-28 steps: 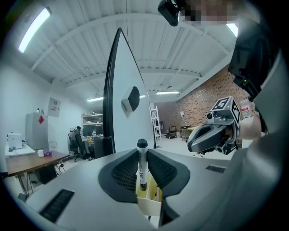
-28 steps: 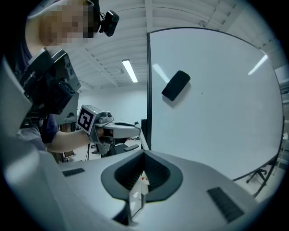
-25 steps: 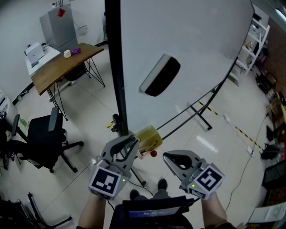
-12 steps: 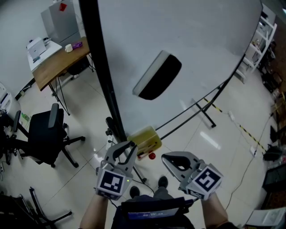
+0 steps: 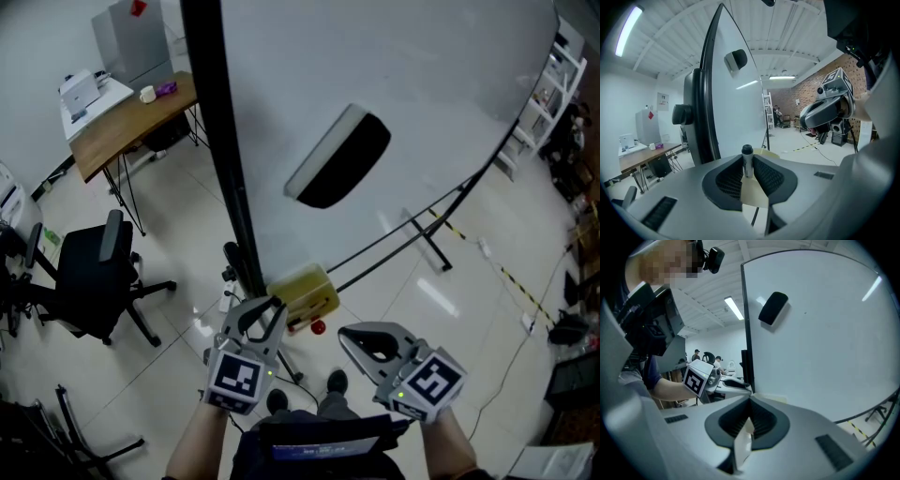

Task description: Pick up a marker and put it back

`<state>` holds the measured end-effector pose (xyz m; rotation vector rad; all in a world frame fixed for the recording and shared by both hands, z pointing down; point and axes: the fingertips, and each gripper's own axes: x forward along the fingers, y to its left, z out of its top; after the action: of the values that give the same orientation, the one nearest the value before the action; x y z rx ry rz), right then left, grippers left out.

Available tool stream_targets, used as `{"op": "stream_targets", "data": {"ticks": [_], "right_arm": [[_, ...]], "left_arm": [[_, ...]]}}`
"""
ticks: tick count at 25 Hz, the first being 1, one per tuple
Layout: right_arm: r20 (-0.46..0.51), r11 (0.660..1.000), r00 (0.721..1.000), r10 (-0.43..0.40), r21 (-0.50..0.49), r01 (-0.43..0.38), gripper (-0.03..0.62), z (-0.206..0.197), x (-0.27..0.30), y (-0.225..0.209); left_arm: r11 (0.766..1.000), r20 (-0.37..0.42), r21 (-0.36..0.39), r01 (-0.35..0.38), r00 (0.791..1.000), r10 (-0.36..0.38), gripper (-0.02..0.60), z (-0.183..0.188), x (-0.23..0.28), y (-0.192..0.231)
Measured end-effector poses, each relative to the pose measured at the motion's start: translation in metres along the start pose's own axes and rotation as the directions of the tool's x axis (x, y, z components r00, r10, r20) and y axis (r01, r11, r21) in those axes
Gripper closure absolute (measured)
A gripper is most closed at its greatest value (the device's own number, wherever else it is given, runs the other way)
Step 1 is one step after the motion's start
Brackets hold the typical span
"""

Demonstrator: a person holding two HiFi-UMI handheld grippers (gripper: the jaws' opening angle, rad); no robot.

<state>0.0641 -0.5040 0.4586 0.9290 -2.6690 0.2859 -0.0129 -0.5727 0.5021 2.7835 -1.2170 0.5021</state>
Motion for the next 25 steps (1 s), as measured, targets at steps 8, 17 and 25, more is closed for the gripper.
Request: {"op": "stream_targets", "data": {"ticks": [8,17,25], "right_arm": [[-0.004,1.000,1.000,-0.001,0.002,0.001,0.582,-0.002,0.002,0.001],[-0.002,1.000,1.000,-0.005,0.005,0.005,0.582,-0.001,0.002,0.001],[0.003,1.000,1.000,-0.008,0.005,0.008,0.582,-0.001,0.001,0.001]], "left_arm": [[1.000,-0.032,0.012,0.004,0.999,-0.004,0.514,-0.013,0.007,0.000],[1.000,-0.046,0.001,0.006,0.999,-0.006,0.514,-0.020,0.008,-0.001],[1.000,-0.045,0.002,0.002,0.999,-0.002,0.446,-0.019,0.008,-0.001]]}}
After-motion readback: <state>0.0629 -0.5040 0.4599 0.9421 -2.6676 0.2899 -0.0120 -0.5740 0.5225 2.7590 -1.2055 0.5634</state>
